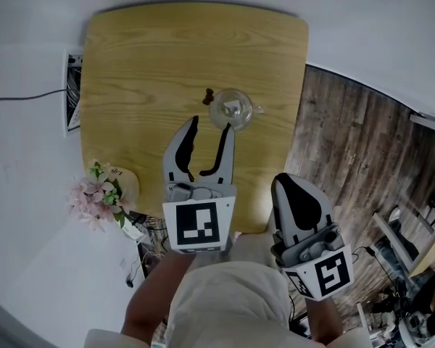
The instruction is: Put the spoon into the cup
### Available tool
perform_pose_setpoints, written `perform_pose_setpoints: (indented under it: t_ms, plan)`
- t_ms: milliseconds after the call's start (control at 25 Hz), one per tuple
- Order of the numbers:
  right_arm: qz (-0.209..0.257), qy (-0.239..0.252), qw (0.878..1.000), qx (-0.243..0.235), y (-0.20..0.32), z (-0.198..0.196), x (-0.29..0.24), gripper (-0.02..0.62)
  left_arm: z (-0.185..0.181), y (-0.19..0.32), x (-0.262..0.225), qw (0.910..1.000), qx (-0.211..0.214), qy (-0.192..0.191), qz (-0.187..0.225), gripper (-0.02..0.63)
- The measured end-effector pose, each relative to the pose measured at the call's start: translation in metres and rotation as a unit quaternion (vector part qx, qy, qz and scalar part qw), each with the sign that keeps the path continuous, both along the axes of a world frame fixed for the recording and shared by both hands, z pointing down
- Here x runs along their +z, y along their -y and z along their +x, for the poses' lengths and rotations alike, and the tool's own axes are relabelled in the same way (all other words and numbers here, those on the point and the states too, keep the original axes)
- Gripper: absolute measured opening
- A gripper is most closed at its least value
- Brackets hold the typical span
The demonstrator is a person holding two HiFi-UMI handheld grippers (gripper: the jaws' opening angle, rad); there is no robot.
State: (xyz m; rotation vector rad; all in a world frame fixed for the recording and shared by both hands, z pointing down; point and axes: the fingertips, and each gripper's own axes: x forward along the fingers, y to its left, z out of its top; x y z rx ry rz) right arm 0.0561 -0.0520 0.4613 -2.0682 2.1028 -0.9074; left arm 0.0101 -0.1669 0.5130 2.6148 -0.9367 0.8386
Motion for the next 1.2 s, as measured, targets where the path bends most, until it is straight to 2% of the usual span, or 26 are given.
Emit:
perform_pose_setpoints:
  t_ms: [200, 360, 560, 640, 760, 1200]
  plan:
    - [0.007, -0.007, 1.000, 0.001, -0.004, -0.008, -0.010, 0.034, -0.011, -0.007, -0.016, 0.9998, -0.007, -0.017, -0.005, 0.212]
    - [0.011, -0.021, 1.000, 0.006, -0.006, -0.011, -0.021, 0.034, -0.019, -0.014, -0.032, 0.9999, 0.004, -0.012, 0.006, 0.189]
    - [0.022, -0.031, 0.999, 0.017, -0.009, -0.014, -0.040, 0.034, -0.039, -0.019, -0.055, 0.9996, -0.010, -0.023, 0.011, 0.051]
    - [0.026, -0.037, 0.999, 0.019, -0.011, -0.016, -0.048, 0.034, -0.048, -0.022, -0.064, 0.9996, -0.012, -0.022, 0.012, 0.023]
    - [0.030, -0.050, 0.998, 0.018, -0.017, -0.018, -0.062, 0.035, -0.059, -0.030, -0.079, 0.9997, -0.009, -0.019, 0.014, 0.018]
    - [0.038, -0.102, 0.994, 0.008, -0.031, -0.033, -0.114, 0.035, -0.094, -0.069, -0.155, 0.9976, 0.015, -0.065, 0.018, 0.011]
